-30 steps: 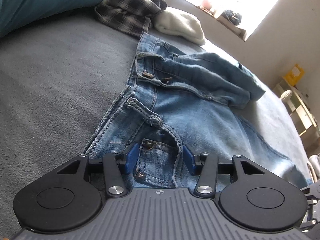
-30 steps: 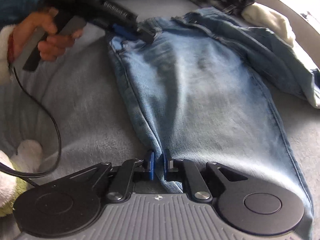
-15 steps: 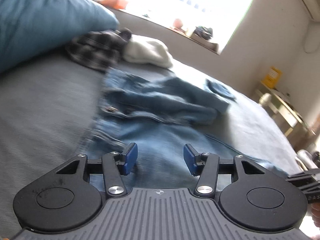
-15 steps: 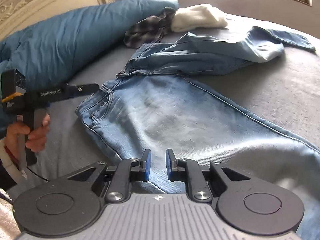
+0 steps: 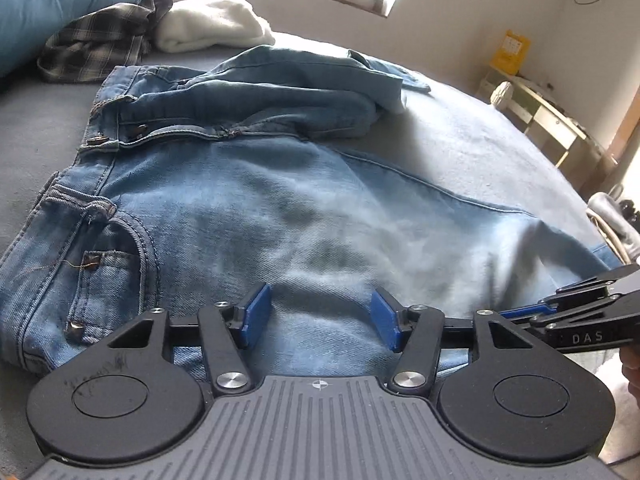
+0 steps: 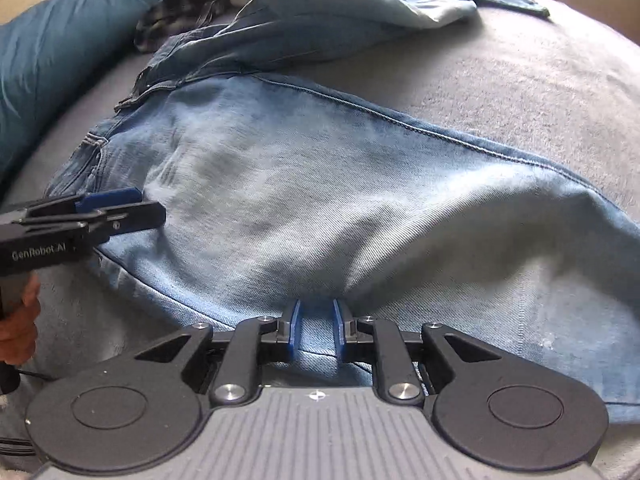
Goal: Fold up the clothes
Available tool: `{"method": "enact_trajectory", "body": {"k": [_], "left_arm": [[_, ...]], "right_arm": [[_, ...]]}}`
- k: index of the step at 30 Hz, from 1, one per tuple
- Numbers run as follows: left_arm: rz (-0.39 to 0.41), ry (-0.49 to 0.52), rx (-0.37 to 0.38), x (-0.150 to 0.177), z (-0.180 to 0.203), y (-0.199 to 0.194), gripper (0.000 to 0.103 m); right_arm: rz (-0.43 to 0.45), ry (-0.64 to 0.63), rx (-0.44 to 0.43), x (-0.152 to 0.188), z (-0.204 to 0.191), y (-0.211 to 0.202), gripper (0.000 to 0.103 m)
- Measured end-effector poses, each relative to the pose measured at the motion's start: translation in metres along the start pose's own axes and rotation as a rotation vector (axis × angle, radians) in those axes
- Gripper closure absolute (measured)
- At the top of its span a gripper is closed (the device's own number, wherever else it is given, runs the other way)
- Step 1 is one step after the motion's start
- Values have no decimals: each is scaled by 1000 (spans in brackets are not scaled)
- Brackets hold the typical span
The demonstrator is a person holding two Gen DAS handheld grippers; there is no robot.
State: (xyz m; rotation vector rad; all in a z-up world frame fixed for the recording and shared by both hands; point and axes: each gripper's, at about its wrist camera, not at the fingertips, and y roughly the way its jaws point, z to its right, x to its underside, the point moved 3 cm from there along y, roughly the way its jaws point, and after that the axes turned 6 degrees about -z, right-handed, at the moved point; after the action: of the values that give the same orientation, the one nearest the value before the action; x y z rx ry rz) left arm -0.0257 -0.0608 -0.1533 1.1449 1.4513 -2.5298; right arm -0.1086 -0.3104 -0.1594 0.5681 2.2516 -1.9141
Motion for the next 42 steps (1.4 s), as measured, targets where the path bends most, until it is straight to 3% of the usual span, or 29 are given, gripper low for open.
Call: {"method": "enact_trajectory", "body": {"k": [5,10,15,20,22,27,30,35,39,42], "left_arm": [[-2,15,-12,-3,3,-2,44],[45,66,11,-9,14,-14,44],[42,90,37,-15,24,-11,44],[-32,93,-12,-8,27,15,43],[-29,101,-11,-6,30,16,34],[-37,93,-8,-6,30,14,31],[-45,44,16,-9,25,13,31],[-59,1,36,-12,20,13,31],[-72,-12,35,-15,19,14,31],[-76,-23,34,-16,19,15,31]], "right_arm": [[1,37,-24,-1,5,1,84],[25,51,-40,-6,5,-10,84],[146,119,-37,-18,20,-34,84],[91,212,55,-15,46,-14,84],[96,226,45,-11,50,-10,84],[100,243,38,-10,53,-11,84],[132,327,13,-10,64,-27,84],[309,557,6,16,125,-97,82],[427,876,83,81,205,-153,67],[484,1163,111,145,255,-175,67]]}}
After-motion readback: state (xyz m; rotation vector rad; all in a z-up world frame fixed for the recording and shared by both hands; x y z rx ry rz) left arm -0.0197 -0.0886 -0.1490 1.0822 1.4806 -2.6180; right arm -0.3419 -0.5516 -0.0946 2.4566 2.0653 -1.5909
